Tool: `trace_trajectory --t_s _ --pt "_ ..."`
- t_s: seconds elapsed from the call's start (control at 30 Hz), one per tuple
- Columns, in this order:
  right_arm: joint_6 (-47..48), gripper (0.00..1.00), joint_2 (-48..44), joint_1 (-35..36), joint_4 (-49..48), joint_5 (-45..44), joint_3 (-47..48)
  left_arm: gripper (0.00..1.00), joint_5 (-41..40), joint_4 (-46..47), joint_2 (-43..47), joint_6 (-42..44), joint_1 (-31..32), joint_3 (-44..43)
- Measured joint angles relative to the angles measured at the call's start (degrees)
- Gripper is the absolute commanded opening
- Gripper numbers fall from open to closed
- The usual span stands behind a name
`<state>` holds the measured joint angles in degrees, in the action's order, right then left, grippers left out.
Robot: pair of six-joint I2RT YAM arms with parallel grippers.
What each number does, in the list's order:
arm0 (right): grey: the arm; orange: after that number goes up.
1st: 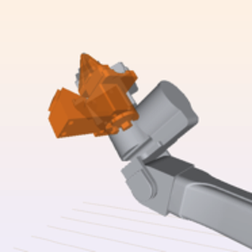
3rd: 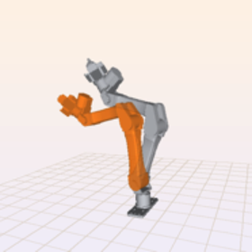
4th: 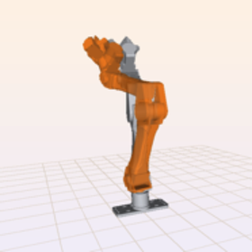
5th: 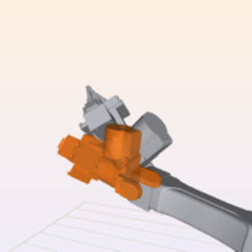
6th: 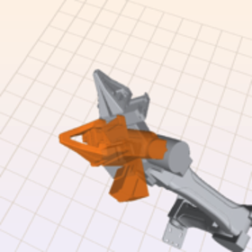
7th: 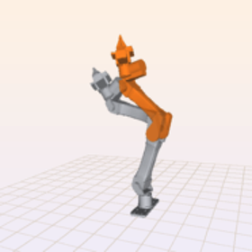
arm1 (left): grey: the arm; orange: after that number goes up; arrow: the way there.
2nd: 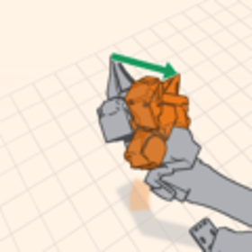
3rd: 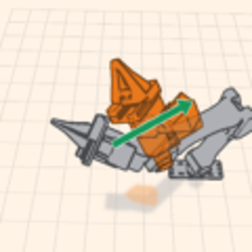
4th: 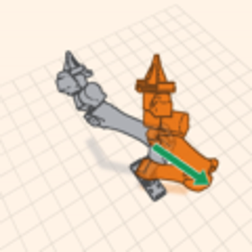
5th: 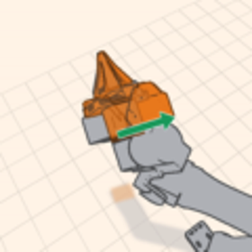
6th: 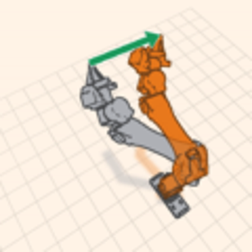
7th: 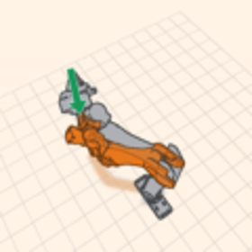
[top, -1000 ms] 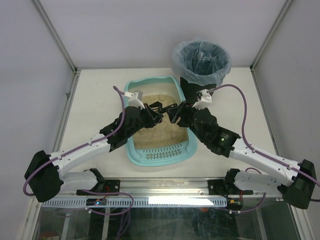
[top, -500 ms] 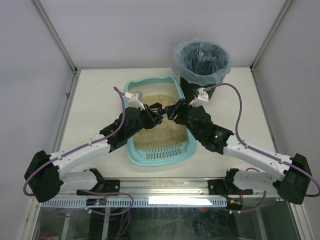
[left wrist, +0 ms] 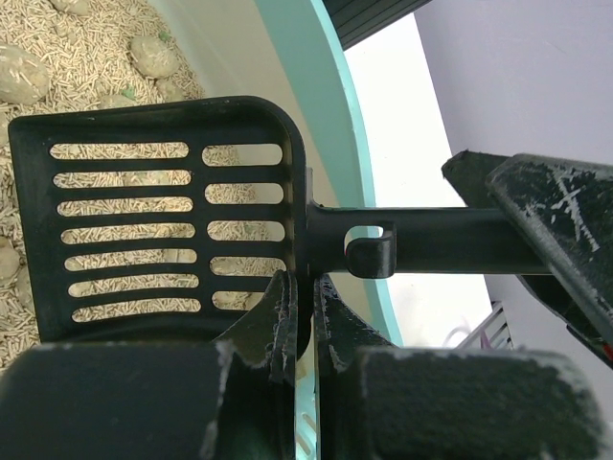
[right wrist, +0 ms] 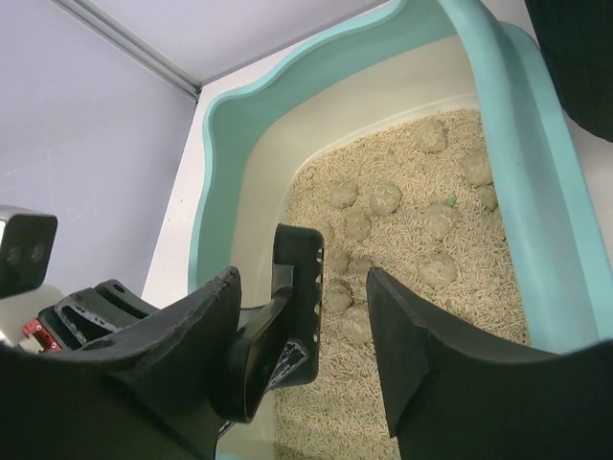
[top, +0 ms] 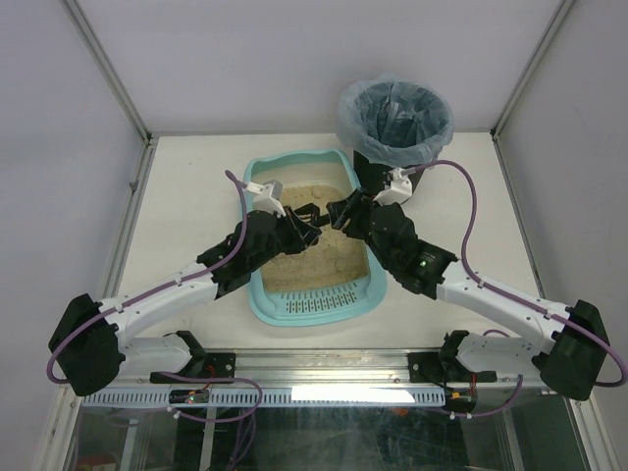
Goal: Clean the litter box
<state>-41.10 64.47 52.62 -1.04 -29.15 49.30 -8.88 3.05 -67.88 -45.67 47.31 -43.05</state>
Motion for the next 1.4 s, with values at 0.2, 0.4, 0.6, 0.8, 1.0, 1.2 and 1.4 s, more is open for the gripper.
trace_trajectory --t_s 0.2,0.4,0.6,0.8,1.0,1.2,1.4 --pt "0.00 0.58 0.92 -1.31 -0.48 -0.04 0.00 0.00 0.02 0.02 -0.98 0.00 0.00 0.17" --pt "0.76 0.51 1.22 -2.23 0.02 3.39 0.24 0.00 0.04 -0.02 -3.04 0.00 0.02 0.17" --pt "1.40 0.58 1.73 -2.47 2.40 10.01 1.92 0.00 0.00 0.07 -3.93 -0.17 0.00 0.17" --pt "1.25 0.52 1.75 -2.56 3.45 12.13 1.92 0.00 0.00 0.70 -3.93 -0.28 0.02 0.17" --pt "0.02 0.33 3.10 -2.67 3.69 13.14 1.90 0.00 0.00 1.16 -3.93 -0.28 0.02 0.17" --pt "-0.63 0.03 3.76 -3.19 4.83 13.03 1.90 0.00 -0.22 1.29 -3.93 -0.24 0.00 0.17" --pt "-0.72 0.00 3.76 -3.26 4.96 12.28 1.90 0.14 -0.28 1.29 -3.96 -0.26 0.00 0.17"
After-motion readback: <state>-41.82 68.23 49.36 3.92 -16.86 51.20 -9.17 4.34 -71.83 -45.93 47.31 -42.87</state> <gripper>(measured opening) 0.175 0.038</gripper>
